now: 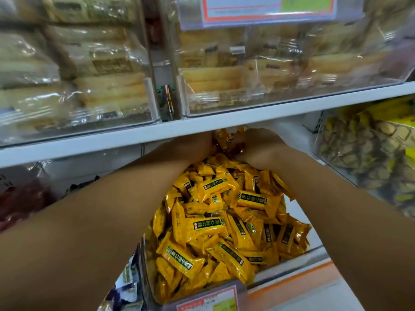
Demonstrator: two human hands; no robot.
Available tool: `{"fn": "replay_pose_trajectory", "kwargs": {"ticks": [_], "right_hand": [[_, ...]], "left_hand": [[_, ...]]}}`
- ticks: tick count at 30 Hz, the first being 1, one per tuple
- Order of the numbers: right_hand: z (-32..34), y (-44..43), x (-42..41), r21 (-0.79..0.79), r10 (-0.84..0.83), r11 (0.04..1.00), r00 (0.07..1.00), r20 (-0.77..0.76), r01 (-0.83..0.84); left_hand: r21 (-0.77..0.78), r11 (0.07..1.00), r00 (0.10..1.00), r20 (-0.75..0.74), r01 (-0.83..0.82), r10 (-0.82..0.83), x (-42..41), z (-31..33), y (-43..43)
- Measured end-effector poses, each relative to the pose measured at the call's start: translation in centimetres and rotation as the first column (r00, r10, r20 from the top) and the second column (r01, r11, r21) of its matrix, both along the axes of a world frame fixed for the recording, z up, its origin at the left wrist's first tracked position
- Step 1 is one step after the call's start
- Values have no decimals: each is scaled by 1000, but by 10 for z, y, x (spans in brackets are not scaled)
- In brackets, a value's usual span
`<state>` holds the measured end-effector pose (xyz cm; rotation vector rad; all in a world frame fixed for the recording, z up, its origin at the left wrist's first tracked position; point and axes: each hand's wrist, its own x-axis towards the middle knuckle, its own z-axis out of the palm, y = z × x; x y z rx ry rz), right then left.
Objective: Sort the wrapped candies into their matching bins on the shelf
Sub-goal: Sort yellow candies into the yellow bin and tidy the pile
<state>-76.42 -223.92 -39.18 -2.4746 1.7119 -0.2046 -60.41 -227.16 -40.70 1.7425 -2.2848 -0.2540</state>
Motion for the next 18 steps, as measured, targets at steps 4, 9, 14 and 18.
{"fn": "replay_pose_trajectory", "kwargs": {"ticks": [4,9,14,18], "right_hand": [[-3,0,-4,-24,-74,996,971,229,82],[2,17,-13,-44,-79,989,762,643,139],[14,56,-13,-9,-32,998,642,766,62],[15,88,-6,81,-74,997,468,880,5]], "left_hand": [[4,1000,957,-289,0,1,4,1,15],[58,991,676,-727,-121,125,22,9,42],[274,960,521,-814,-48,258,28,18,101],[320,946,458,-850,56,260,17,23,136]]}}
